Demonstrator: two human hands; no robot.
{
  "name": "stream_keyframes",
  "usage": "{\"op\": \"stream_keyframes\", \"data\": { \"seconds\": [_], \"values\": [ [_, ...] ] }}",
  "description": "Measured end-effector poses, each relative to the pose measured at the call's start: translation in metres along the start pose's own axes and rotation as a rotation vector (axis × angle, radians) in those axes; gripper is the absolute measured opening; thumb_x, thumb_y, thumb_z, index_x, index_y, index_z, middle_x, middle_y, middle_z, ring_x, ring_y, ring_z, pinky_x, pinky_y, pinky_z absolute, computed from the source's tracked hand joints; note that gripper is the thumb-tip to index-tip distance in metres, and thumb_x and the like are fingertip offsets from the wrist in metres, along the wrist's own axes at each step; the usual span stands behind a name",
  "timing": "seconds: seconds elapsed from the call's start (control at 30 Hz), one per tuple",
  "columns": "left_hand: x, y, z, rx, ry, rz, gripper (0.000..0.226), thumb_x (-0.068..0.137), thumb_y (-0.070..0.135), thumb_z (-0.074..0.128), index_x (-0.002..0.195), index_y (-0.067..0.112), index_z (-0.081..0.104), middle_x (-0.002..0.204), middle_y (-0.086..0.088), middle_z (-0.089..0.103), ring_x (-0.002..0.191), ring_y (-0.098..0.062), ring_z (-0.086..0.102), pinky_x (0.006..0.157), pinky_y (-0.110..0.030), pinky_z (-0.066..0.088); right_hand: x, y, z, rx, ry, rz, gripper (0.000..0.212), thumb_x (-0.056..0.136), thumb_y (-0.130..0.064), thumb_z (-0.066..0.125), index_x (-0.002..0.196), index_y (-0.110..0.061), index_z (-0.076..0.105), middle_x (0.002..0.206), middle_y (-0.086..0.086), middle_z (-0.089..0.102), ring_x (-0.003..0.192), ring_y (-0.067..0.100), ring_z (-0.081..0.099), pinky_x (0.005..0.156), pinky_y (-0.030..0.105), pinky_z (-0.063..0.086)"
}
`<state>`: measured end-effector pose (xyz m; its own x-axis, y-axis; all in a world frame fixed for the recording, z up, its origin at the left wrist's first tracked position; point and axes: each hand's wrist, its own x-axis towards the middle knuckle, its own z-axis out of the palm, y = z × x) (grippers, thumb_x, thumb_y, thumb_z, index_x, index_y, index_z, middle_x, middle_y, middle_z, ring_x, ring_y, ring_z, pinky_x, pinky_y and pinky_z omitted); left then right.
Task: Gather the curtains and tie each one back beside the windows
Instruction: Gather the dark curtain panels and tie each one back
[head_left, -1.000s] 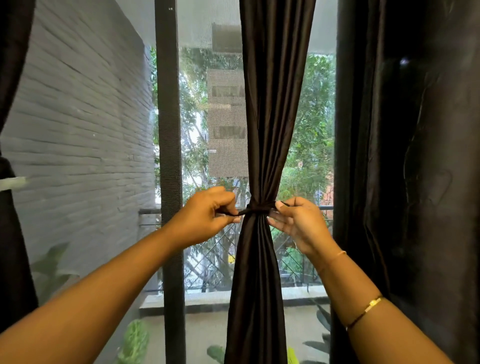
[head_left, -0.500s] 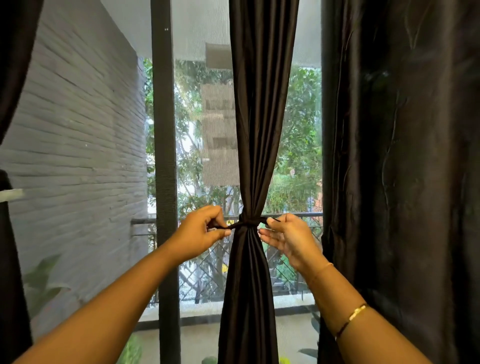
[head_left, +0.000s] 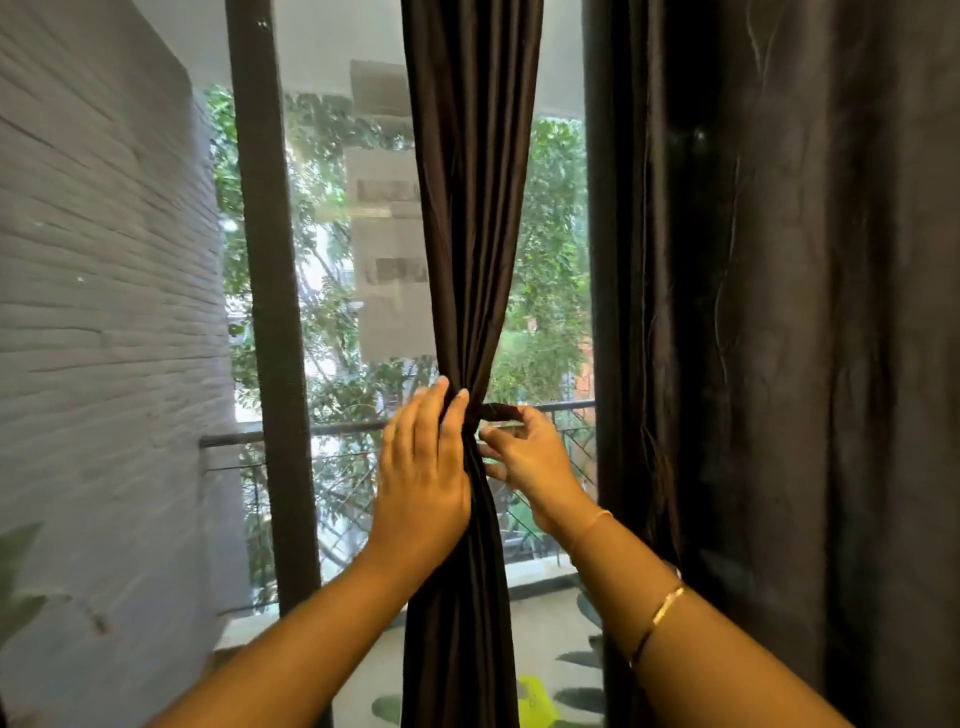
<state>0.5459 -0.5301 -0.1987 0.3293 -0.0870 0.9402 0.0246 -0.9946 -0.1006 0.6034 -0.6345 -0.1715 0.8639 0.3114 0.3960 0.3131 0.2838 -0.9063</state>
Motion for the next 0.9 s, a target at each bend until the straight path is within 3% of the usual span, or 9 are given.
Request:
{"op": "stream_keyframes", "data": {
  "seconds": [0.1,0.2,0.3,0.47,0.57,0.73,0.8,0.9],
  "values": [
    [-0.008,0.003,0.008,0.121,-0.065,0.137,0.056,0.08,0.014,0.043,0.136,0.003,0.044,0.143,-0.014,0.043,0.137,-0.033,0.031,0.113,-0.05,0.016,-0.006,0.0,-0.012,-0.315,0.103,-0.128,0.033,0.089,0.002,0.049,0.117,-0.013,0.056,0.109,0.005,0.061,0.103,0.026,0.061,0.09,0.047,0.051],
    [-0.013,0.021,0.011,0.113,-0.157,0.176,0.053,0.081,0.018,0.039,0.129,0.002,0.052,0.139,-0.015,0.048,0.135,-0.034,0.035,0.114,-0.052,0.02,-0.022,-0.004,-0.032,-0.372,0.239,-0.241,0.035,0.088,0.006,0.044,0.115,-0.012,0.057,0.099,-0.002,0.059,0.098,0.021,0.064,0.085,0.046,0.054],
    [-0.015,0.051,0.008,-0.134,-0.207,0.158,0.049,0.08,0.011,0.049,0.129,0.002,0.053,0.138,-0.015,0.049,0.134,-0.033,0.037,0.109,-0.05,0.03,-0.039,-0.008,-0.06,-0.398,0.345,-0.386,0.034,0.084,0.008,0.04,0.101,-0.012,0.062,0.085,-0.004,0.061,0.085,0.017,0.064,0.082,0.046,0.055],
    [0.012,0.103,-0.005,-0.612,-0.227,-0.071,0.042,0.096,0.018,0.041,0.138,0.019,0.038,0.147,0.002,0.035,0.136,-0.014,0.032,0.105,-0.022,0.03,-0.048,-0.031,-0.101,-0.42,0.422,-0.535,0.036,0.08,0.011,0.039,0.093,-0.012,0.063,0.084,0.004,0.063,0.081,0.021,0.064,0.08,0.047,0.055],
    [0.054,0.133,-0.01,-0.705,-0.125,-0.125,0.041,0.095,0.016,0.045,0.135,0.019,0.038,0.138,-0.002,0.04,0.124,-0.017,0.041,0.095,-0.025,0.037,-0.044,-0.053,-0.126,-0.421,0.432,-0.578,0.034,0.079,0.013,0.039,0.091,-0.01,0.062,0.087,0.009,0.063,0.078,0.018,0.064,0.08,0.046,0.055],
    [0.11,0.179,-0.003,-0.678,-0.206,-0.286,0.067,0.091,0.025,0.055,0.145,0.033,0.016,0.149,-0.009,0.019,0.124,-0.027,0.043,0.095,-0.036,0.04,-0.033,-0.094,-0.176,-0.688,0.419,-0.601,0.026,0.083,0.003,0.048,0.101,-0.007,0.064,0.1,0.008,0.062,0.092,0.022,0.062,0.086,0.034,0.05],
    [0.126,0.191,0.001,-0.579,-0.27,-0.346,0.078,0.089,0.023,0.057,0.145,0.038,0.006,0.15,-0.013,0.015,0.112,-0.033,0.053,0.089,-0.04,0.047,-0.028,-0.109,-0.198,-0.81,0.407,-0.616,0.025,0.084,-0.004,0.051,0.105,-0.01,0.063,0.104,0.007,0.061,0.096,0.023,0.059,0.085,0.031,0.046],
    [0.143,0.198,0.003,-0.421,-0.265,-0.328,0.079,0.09,0.007,0.05,0.146,0.039,0.005,0.139,-0.016,0.03,0.082,-0.031,0.056,0.068,-0.039,0.049,-0.018,-0.125,-0.223,-0.939,0.399,-0.608,0.025,0.085,-0.014,0.056,0.11,-0.013,0.059,0.113,0.008,0.055,0.105,0.028,0.055,0.086,0.038,0.048]
  ]
}}
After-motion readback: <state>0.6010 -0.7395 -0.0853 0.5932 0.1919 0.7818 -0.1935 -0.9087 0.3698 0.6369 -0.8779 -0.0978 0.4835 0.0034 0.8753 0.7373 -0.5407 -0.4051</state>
